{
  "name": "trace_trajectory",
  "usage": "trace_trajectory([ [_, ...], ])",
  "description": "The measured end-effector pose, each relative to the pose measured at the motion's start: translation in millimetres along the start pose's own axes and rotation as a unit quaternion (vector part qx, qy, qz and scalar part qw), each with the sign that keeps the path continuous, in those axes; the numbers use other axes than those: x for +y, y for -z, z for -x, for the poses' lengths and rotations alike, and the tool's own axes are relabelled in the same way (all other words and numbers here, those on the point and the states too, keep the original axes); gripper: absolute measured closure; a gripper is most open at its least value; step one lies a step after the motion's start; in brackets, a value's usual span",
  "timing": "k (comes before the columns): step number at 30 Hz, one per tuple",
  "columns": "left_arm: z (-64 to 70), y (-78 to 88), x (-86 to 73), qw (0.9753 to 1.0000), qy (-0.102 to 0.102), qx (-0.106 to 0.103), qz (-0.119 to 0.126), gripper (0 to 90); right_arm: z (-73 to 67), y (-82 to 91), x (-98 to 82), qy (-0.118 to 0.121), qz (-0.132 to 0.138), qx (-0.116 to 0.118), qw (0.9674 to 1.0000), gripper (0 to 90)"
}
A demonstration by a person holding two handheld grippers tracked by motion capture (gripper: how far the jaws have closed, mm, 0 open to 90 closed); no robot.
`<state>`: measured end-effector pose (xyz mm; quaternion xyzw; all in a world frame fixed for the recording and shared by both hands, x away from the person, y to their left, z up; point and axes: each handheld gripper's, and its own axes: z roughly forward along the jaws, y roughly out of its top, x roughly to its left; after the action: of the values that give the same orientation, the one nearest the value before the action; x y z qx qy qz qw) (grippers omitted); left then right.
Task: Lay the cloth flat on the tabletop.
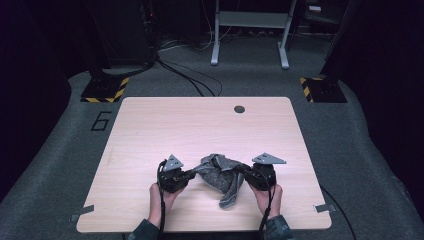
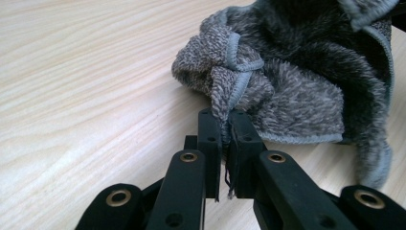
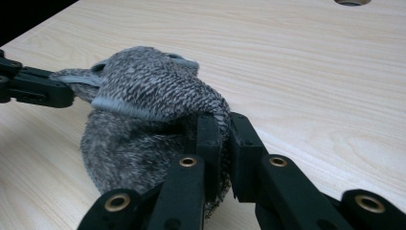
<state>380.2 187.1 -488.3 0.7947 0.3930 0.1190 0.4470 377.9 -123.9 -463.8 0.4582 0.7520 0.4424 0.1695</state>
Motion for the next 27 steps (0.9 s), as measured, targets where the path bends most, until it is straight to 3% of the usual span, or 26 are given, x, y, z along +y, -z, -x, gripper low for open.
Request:
trace_trajectory([
  [13,-17.1,13.5,-9.1,0.9995,0.028,0.017,0.004,84.5,23.0,3.1,-11.5,-0.030,-0.019,-0.021,0.9992,83.9],
  [27,-29.5,14.7,-22.9,0.9981,0.050,0.023,-0.027,82.7,51.1,12.9,-40.7,-0.070,-0.061,-0.034,0.9951,80.7],
])
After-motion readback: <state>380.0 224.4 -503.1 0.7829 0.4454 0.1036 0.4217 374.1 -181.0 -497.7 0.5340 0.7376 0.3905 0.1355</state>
